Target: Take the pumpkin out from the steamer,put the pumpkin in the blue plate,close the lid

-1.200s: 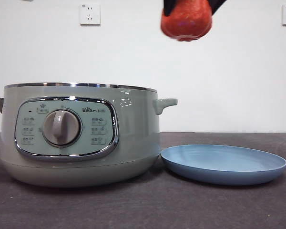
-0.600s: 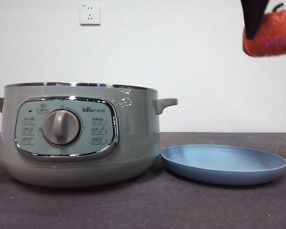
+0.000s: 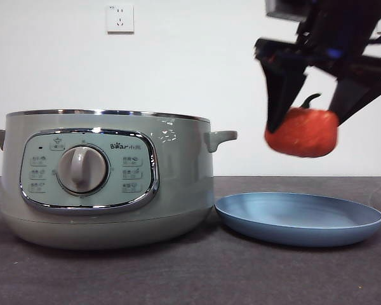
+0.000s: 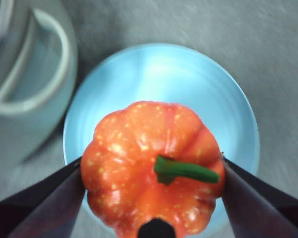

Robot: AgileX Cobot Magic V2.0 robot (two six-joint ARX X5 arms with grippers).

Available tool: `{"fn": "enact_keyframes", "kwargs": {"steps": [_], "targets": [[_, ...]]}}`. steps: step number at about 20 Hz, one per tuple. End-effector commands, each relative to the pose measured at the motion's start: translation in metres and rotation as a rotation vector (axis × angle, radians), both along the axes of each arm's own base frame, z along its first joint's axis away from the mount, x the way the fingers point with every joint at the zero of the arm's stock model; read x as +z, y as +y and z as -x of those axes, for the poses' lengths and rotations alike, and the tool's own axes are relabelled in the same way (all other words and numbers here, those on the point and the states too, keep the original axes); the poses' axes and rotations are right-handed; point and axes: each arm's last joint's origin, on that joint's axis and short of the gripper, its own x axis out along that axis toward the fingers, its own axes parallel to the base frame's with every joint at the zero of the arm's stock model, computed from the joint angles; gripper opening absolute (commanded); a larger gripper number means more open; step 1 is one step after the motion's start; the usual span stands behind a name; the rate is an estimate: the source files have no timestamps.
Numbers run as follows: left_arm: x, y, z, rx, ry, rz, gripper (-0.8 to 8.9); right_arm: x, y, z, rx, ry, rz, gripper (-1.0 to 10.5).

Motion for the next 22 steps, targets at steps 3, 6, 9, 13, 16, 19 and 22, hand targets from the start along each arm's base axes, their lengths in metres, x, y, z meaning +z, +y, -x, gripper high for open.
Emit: {"fn": "enact_keyframes", "kwargs": {"steps": [3, 6, 9, 13, 16, 19, 22], "targets": [[0.009, 0.001, 0.003, 0.004, -0.068, 0.044, -0.09, -0.027, 0.009, -0.014, 0.02, 0.053, 0.047, 0.0], [0.009, 0.001, 0.003, 0.004, -0.067, 0.047, -0.09, -0.046, 0.011, -0.022, 0.024, 0.107, 0.086, 0.0], [0.009, 0.001, 0.003, 0.008, -0.063, 0.061, -0.09, -0.063, 0.011, -0.03, 0.009, 0.158, 0.113, 0.0], [0.009, 0.001, 0.003, 0.008, -0.062, 0.06, -0.09, -0.077, 0.007, -0.038, -0.002, 0.226, 0.089, 0.1], [0.008, 0.002, 0.003, 0.009, -0.051, 0.055, -0.09, -0.078, 0.004, -0.039, -0.005, 0.236, 0.067, 3.1], [0.008, 0.002, 0.003, 0.007, -0.048, 0.058, -0.09, -0.078, 0.002, -0.04, -0.014, 0.241, 0.069, 5.5], [0.008, 0.001, 0.003, -0.014, -0.043, 0.068, -0.09, -0.078, 0.002, -0.04, -0.014, 0.239, 0.068, 5.4]]}}
